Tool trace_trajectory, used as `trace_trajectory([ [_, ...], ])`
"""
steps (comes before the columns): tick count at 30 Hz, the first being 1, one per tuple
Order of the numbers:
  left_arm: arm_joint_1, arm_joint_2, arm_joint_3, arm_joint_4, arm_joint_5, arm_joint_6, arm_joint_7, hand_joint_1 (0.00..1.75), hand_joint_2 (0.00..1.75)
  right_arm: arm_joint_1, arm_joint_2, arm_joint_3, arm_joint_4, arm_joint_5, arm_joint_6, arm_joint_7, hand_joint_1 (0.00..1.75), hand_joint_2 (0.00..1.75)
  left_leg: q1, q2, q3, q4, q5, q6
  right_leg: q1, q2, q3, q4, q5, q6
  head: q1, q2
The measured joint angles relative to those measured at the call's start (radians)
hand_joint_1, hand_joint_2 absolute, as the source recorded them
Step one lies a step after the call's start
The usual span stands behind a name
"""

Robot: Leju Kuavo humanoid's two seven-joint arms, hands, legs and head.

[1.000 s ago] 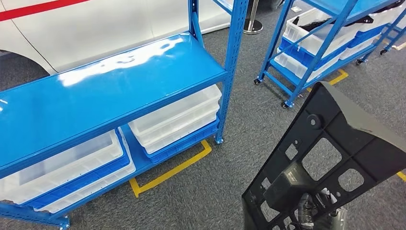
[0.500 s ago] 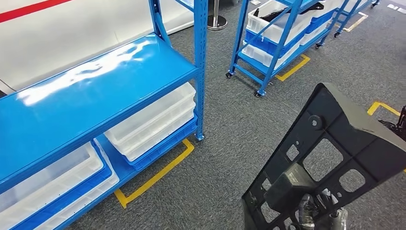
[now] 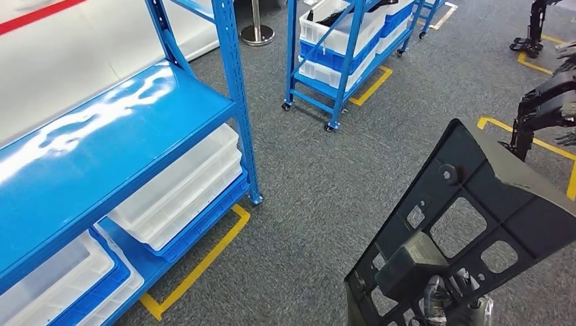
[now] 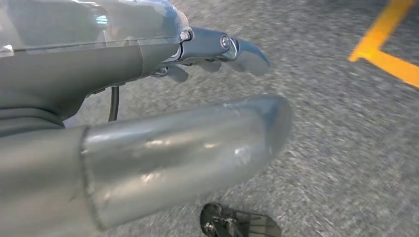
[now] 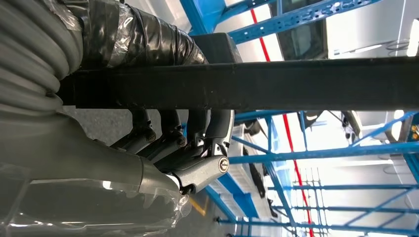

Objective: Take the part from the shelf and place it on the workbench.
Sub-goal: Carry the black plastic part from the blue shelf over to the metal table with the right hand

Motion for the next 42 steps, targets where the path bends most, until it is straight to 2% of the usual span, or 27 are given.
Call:
trace_trajectory([
  [2, -0.002, -0.001, 0.0, 0.0, 0.0, 0.0, 0.0, 0.0, 0.0, 0.003, 0.0, 0.0, 0.0, 0.0, 0.0, 0.0, 1.75, 1.75, -0.001, 0.02, 0.002, -0.005, 0.005, 0.015, -0.003, 0.014, -0.008, -0.001, 0.006, 0.013, 0.0, 0.0],
  [4, -0.003, -0.002, 0.001, 0.0, 0.0, 0.0, 0.0, 0.0, 0.0, 0.003, 0.0, 0.0, 0.0, 0.0, 0.0, 0.0, 1.75, 1.75, 0.0, 0.045, 0.005, -0.012, 0.012, 0.03, -0.002, -0.026, -0.025, 0.03, -0.014, 0.023, 0.001, 0.0],
  [6, -0.002, -0.002, 0.001, 0.0, -0.002, -0.002, 0.0, 0.0, 0.0, 0.001, 0.0, 0.0, 0.0, 0.0, 0.0, 0.0, 1.75, 1.75, -0.002, 0.072, 0.005, -0.015, 0.013, 0.038, -0.001, -0.086, -0.075, 0.136, -0.074, 0.031, 0.002, 0.0],
  [8, 0.001, -0.001, 0.001, 0.0, -0.004, -0.004, 0.0, 0.0, 0.0, 0.0, 0.0, 0.0, 0.001, 0.0, 0.0, 0.0, 1.75, 1.75, -0.006, 0.102, 0.004, -0.015, 0.011, 0.041, -0.005, -0.102, -0.131, 0.253, -0.121, 0.036, 0.002, 0.0],
  [9, 0.001, 0.0, 0.001, 0.0, -0.004, -0.004, 0.0, 0.0, 0.0, 0.001, -0.001, -0.001, 0.001, 0.0, 0.0, 0.0, 1.75, 1.75, -0.008, 0.115, 0.005, -0.015, 0.01, 0.041, -0.006, -0.104, -0.139, 0.271, -0.119, 0.036, 0.002, 0.0],
  [10, 0.0, 0.0, 0.001, 0.0, -0.004, -0.005, 0.0, 0.0, 0.0, 0.001, -0.001, -0.001, 0.002, 0.0, 0.0, 0.0, 1.75, 1.75, -0.009, 0.128, 0.007, -0.015, 0.008, 0.04, -0.006, -0.106, -0.126, 0.249, -0.098, 0.034, 0.002, 0.0],
  [11, -0.002, -0.001, 0.001, 0.0, -0.004, -0.005, 0.0, 0.0, 0.0, 0.001, -0.001, -0.001, 0.002, 0.0, 0.0, 0.0, 1.75, 1.75, -0.01, 0.139, 0.01, -0.015, 0.006, 0.04, -0.004, -0.114, -0.093, 0.19, -0.065, 0.029, 0.002, 0.0],
  [13, -0.004, -0.003, 0.001, 0.0, -0.005, -0.006, 0.0, 0.0, 0.0, 0.0, 0.0, -0.001, 0.002, 0.0, 0.0, 0.0, 1.75, 1.75, -0.013, 0.158, 0.017, -0.017, 0.001, 0.036, 0.008, -0.16, -0.018, 0.052, -0.018, 0.01, 0.002, 0.0],
  [15, -0.005, -0.005, 0.001, 0.0, -0.006, -0.006, 0.001, 0.0, 0.0, 0.0, 0.0, -0.001, 0.002, 0.0, 0.0, 0.0, 1.75, 1.75, -0.014, 0.175, 0.022, -0.019, -0.002, 0.027, 0.022, -0.187, 0.01, -0.008, -0.009, -0.008, 0.002, 0.0],
  [17, -0.006, -0.006, 0.002, 0.0, -0.008, -0.006, 0.002, 0.0, 0.0, 0.002, 0.0, -0.001, 0.002, 0.0, -0.001, 0.0, 1.75, 1.75, -0.014, 0.191, 0.028, -0.025, -0.004, 0.017, 0.024, -0.167, 0.01, -0.017, -0.004, -0.018, 0.002, 0.0],
  [19, -0.007, -0.005, 0.002, 0.0, -0.009, -0.006, 0.002, 0.0, 0.0, 0.003, 0.0, -0.001, 0.002, 0.001, -0.002, 0.0, 1.75, 1.75, -0.014, 0.162, 0.026, -0.005, -0.025, 0.01, 0.016, -0.147, 0.02, -0.038, 0.006, -0.025, 0.001, 0.0],
  [21, -0.005, -0.004, 0.002, 0.0, -0.01, -0.006, 0.003, 0.0, 0.0, 0.002, 0.0, 0.001, 0.002, 0.001, -0.003, 0.0, 1.75, 1.75, -0.012, 0.106, -0.015, 0.091, -0.081, 0.007, 0.01, -0.126, 0.028, -0.05, 0.012, -0.031, 0.001, 0.0],
  [22, -0.003, -0.004, 0.002, 0.0, -0.01, -0.006, 0.003, 0.0, 0.0, 0.0, 0.0, 0.001, 0.002, 0.002, -0.003, 0.0, 1.75, 1.75, -0.011, 0.09, -0.048, 0.159, -0.112, 0.006, 0.01, -0.113, 0.028, -0.05, 0.012, -0.033, 0.001, 0.0],
  [23, -0.002, -0.004, 0.002, 0.0, -0.012, -0.006, 0.004, 0.0, 0.0, 0.0, 0.0, 0.002, 0.003, 0.002, -0.003, 0.001, 1.75, 1.75, -0.011, 0.085, -0.078, 0.216, -0.13, 0.004, 0.01, -0.099, 0.028, -0.049, 0.011, -0.034, 0.001, 0.0],
  [24, 0.0, -0.004, 0.002, 0.0, -0.013, -0.006, 0.005, 0.0, 0.0, 0.0, 0.0, 0.002, 0.004, 0.002, -0.004, 0.001, 1.75, 1.75, -0.01, 0.084, -0.096, 0.243, -0.129, 0.002, 0.01, -0.085, 0.028, -0.046, 0.01, -0.034, 0.001, 0.0],
  [25, 0.001, -0.003, 0.003, 0.0, -0.015, -0.007, 0.006, 0.0, 0.0, 0.001, 0.0, 0.002, 0.004, 0.002, -0.004, 0.002, 1.75, 1.75, -0.01, 0.082, -0.097, 0.233, -0.107, 0.0, 0.009, -0.069, 0.028, -0.043, 0.009, -0.033, 0.001, 0.0],
  [26, 0.001, -0.002, 0.003, 0.0, -0.015, -0.007, 0.007, 0.0, 0.0, 0.001, 0.001, 0.002, 0.005, 0.003, -0.005, 0.003, 1.75, 1.75, -0.008, 0.077, -0.079, 0.184, -0.067, -0.002, 0.007, -0.054, 0.028, -0.037, 0.006, -0.03, 0.001, 0.0],
  [28, 0.001, -0.001, 0.003, 0.0, -0.016, -0.008, 0.007, 0.0, 0.0, 0.001, 0.001, 0.002, 0.006, 0.003, -0.006, 0.003, 1.75, 1.75, -0.003, 0.039, -0.028, 0.058, -0.003, -0.004, 0.004, -0.026, 0.024, -0.018, -0.004, -0.019, 0.001, 0.0],
  [30, 0.001, -0.001, 0.003, 0.0, -0.016, -0.009, 0.008, 0.0, 0.0, 0.0, 0.0, 0.002, 0.006, 0.003, -0.008, 0.003, 1.75, 1.75, -0.003, 0.009, -0.006, 0.003, 0.007, 0.002, 0.003, -0.004, 0.013, -0.003, -0.008, -0.008, 0.001, 0.0],
  [32, 0.0, -0.002, 0.003, 0.0, -0.016, -0.01, 0.008, 0.0, 0.0, 0.003, 0.0, 0.003, 0.006, 0.004, -0.01, 0.004, 1.75, 1.75, -0.005, 0.021, -0.005, 0.0, 0.007, 0.016, 0.002, 0.015, 0.005, -0.003, -0.004, 0.003, 0.0, 0.0],
  [33, -0.002, -0.002, 0.003, 0.0, -0.016, -0.01, 0.008, 0.0, 0.0, 0.005, 0.0, 0.003, 0.006, 0.004, -0.01, 0.004, 1.75, 1.75, -0.005, 0.033, -0.003, -0.003, 0.01, 0.023, 0.002, 0.008, 0.002, 0.001, -0.005, 0.007, 0.001, 0.0],
  [35, -0.002, -0.003, 0.004, 0.0, -0.016, -0.01, 0.008, 0.0, 0.0, 0.005, 0.0, 0.003, 0.006, 0.004, -0.01, 0.004, 1.75, 1.75, -0.002, 0.056, -0.002, -0.009, 0.015, 0.035, 0.004, -0.04, -0.022, 0.049, -0.036, 0.015, 0.001, 0.0],
  [37, 0.0, -0.002, 0.004, 0.0, -0.017, -0.01, 0.008, 0.0, 0.0, 0.003, 0.0, 0.003, 0.006, 0.004, -0.009, 0.004, 1.75, 1.75, -0.005, 0.081, -0.002, -0.01, 0.014, 0.04, 0.003, -0.09, -0.078, 0.165, -0.097, 0.022, 0.001, 0.0],
  [38, 0.002, -0.002, 0.004, 0.0, -0.018, -0.01, 0.008, 0.0, 0.0, 0.003, 0.0, 0.003, 0.006, 0.004, -0.009, 0.004, 1.75, 1.75, -0.007, 0.095, -0.002, -0.01, 0.013, 0.04, 0.001, -0.099, -0.109, 0.226, -0.121, 0.025, 0.001, 0.0],
  [39, 0.002, -0.001, 0.005, 0.0, -0.019, -0.01, 0.008, 0.0, 0.0, 0.003, 0.0, 0.003, 0.007, 0.004, -0.009, 0.004, 1.75, 1.75, -0.008, 0.109, -0.001, -0.009, 0.011, 0.041, -0.001, -0.103, -0.128, 0.262, -0.128, 0.025, 0.001, 0.0],
  [40, 0.002, -0.001, 0.005, 0.0, -0.021, -0.01, 0.008, 0.0, 0.0, 0.004, 0.0, 0.003, 0.007, 0.004, -0.009, 0.005, 1.75, 1.75, -0.009, 0.122, 0.0, -0.009, 0.009, 0.04, -0.001, -0.105, -0.13, 0.263, -0.116, 0.024, 0.001, 0.0],
  [42, -0.001, -0.002, 0.006, 0.0, -0.024, -0.01, 0.008, 0.0, 0.0, 0.004, 0.0, 0.002, 0.008, 0.004, -0.009, 0.006, 1.75, 1.75, -0.01, 0.144, 0.007, -0.01, 0.004, 0.039, 0.004, -0.122, -0.073, 0.154, -0.051, 0.014, 0.001, 0.0],
])
